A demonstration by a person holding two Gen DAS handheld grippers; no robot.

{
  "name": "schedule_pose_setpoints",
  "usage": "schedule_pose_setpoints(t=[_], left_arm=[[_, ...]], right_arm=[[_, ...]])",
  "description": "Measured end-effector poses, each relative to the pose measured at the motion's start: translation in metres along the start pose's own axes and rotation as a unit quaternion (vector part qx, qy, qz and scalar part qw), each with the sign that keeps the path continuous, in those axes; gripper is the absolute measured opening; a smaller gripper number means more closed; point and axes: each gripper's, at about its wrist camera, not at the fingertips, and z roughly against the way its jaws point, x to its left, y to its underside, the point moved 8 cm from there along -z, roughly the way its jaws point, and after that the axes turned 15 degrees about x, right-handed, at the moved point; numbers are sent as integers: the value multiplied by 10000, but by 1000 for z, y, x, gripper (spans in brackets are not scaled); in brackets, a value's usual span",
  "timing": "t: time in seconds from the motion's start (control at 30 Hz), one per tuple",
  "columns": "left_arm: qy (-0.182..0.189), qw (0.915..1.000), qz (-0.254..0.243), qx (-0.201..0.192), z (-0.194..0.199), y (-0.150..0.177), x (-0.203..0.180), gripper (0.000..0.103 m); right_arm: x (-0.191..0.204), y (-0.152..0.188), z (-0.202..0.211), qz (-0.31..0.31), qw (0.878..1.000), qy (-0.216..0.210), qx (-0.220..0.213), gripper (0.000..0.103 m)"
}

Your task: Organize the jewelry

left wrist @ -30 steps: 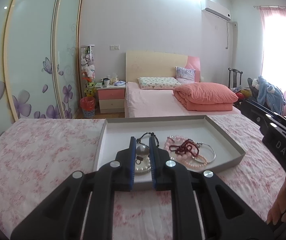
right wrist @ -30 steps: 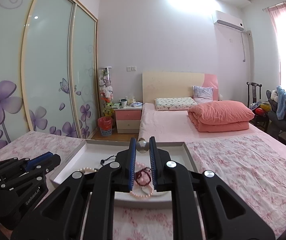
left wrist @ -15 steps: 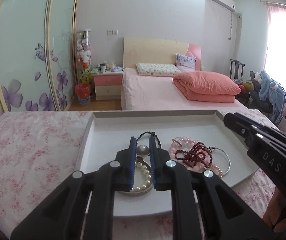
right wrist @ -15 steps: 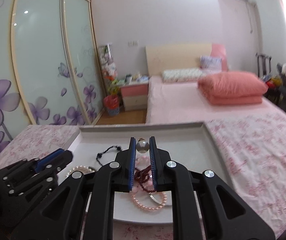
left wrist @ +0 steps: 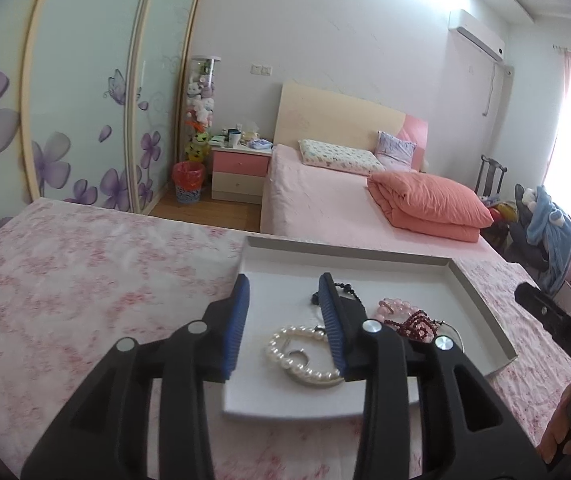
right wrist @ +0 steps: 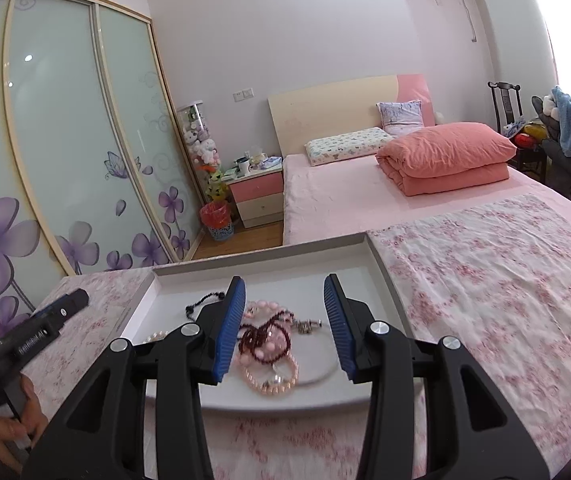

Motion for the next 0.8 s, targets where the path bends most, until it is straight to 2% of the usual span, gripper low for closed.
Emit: schedule_pose_setpoints(t=[0.1,0.17,0.27,0.33,0.4,0.43,0.53,0.63,0.8], left_arm=[[-11,10000,21,-53,20,8,7,46],[-30,10000,20,-79,33,17,12,52],[-118,9999,37,-121,53,30,19,63],[-102,9997,98,-188,69,40,22,77],[-45,9996,107,-274,83,48,22,90],[-28,9994,77,-330,90,51,21,96],[-207,9980,-194,-569,109,60,13,99],[-383,9958,-417,-719,120,70,6,99],[-346,9953,-503,-758,128,86,3,99]], right_arm=[[5,9,19,17,10000,-2,-33,55],[7,15,31,80,9999,48,-55,56],[14,25,47,185,9997,124,-75,68],[18,31,58,262,9994,186,-108,77],[22,39,70,368,9988,284,-162,91],[25,42,75,413,9984,320,-199,93],[29,49,85,545,9973,397,-277,101],[31,55,93,597,9967,444,-335,101],[31,68,106,604,9963,423,-433,101]])
